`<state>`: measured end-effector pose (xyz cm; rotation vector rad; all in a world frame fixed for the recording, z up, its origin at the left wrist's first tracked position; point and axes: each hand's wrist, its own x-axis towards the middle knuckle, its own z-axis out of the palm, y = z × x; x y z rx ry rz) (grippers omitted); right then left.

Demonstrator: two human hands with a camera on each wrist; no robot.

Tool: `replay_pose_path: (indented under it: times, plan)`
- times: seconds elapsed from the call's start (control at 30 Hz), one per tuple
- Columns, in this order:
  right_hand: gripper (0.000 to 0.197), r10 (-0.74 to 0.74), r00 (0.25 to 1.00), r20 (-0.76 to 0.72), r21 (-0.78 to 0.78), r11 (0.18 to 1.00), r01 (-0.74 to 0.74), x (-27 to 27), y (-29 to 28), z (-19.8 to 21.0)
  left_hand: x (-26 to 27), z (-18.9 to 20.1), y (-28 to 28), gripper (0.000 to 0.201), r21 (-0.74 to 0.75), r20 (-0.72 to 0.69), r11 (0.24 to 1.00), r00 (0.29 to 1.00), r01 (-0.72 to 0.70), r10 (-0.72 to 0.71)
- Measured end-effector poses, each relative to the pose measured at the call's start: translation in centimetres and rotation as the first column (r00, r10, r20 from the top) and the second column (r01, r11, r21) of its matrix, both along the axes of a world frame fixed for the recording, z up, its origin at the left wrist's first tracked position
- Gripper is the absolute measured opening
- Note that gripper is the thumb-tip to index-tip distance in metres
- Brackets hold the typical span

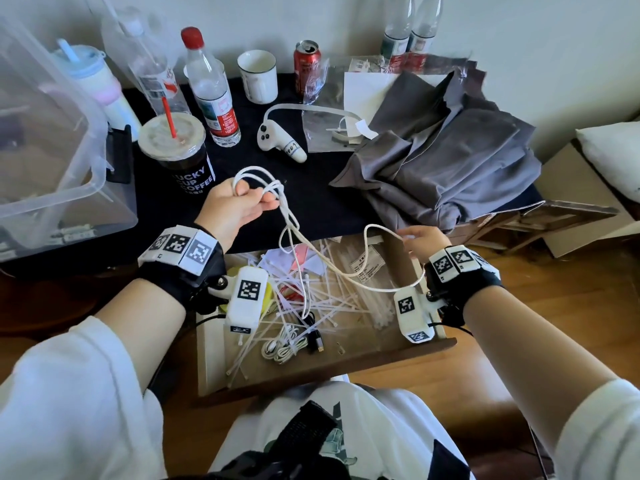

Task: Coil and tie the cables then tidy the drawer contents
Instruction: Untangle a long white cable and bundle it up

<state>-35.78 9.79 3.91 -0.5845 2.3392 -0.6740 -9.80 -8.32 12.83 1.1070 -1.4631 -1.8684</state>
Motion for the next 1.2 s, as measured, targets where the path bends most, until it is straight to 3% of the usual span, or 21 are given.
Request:
replay_pose_path:
  times: [0.13,0.2,0.27,0.37,0.43,0.5,0.6,0.77,0.93,1.2]
  plan:
    - [0.033,-0.008,0.990,-0.141,-0.054,0.999,0.000,1.0,-1.8,0.0,-1.0,1.6,0.9,0.037,-0.017,-0.071,0.999,0.997,0.041,-0.042]
    - [0.026,0.003,0.999,-0.046,-0.192,0.981,-0.012,3.2,-3.0,1.5,-1.4,2.1,1.3,0.038,-0.014,-0.092,0.998,0.994,0.061,-0.062]
    - [0.017,0.136,0.985,0.107,-0.298,0.950,-0.098,6.3,-4.2,3.0,-1.8,2.3,1.8,0.038,-0.012,-0.108,0.997,0.991,0.079,-0.079]
    - [0.049,0.315,0.900,0.302,-0.289,0.930,-0.228,9.8,-5.6,3.3,-2.3,2.5,2.1,0.038,-0.021,-0.106,0.996,0.990,0.091,-0.093]
    - [0.066,0.325,0.871,0.368,-0.265,0.935,-0.237,11.0,-6.6,2.7,-2.4,2.7,2.2,0.038,-0.015,-0.112,0.995,0.989,0.099,-0.100]
    - [0.070,0.315,0.869,0.382,-0.278,0.936,-0.216,12.0,-7.4,2.2,-2.3,3.0,2.2,0.038,-0.004,-0.129,0.994,0.986,0.106,-0.106]
    - [0.059,0.289,0.893,0.345,-0.288,0.938,-0.192,12.7,-8.1,2.3,-2.3,3.4,2.2,0.038,0.033,-0.170,0.993,0.979,0.117,-0.110]
    - [0.026,0.206,0.973,0.103,-0.333,0.929,-0.162,12.7,-8.1,2.9,-2.4,3.4,2.4,0.038,0.041,-0.178,0.991,0.977,0.125,-0.116]
    - [0.020,0.077,0.988,0.136,-0.438,0.899,-0.009,11.2,-6.4,3.3,-1.6,1.8,1.5,0.038,0.075,-0.112,0.997,0.994,0.020,-0.011]
    - [0.023,0.145,0.989,-0.014,-0.277,0.950,-0.143,8.0,-4.1,2.5,-0.4,-1.3,0.5,0.037,0.167,-0.001,0.967,0.981,-0.193,0.196]
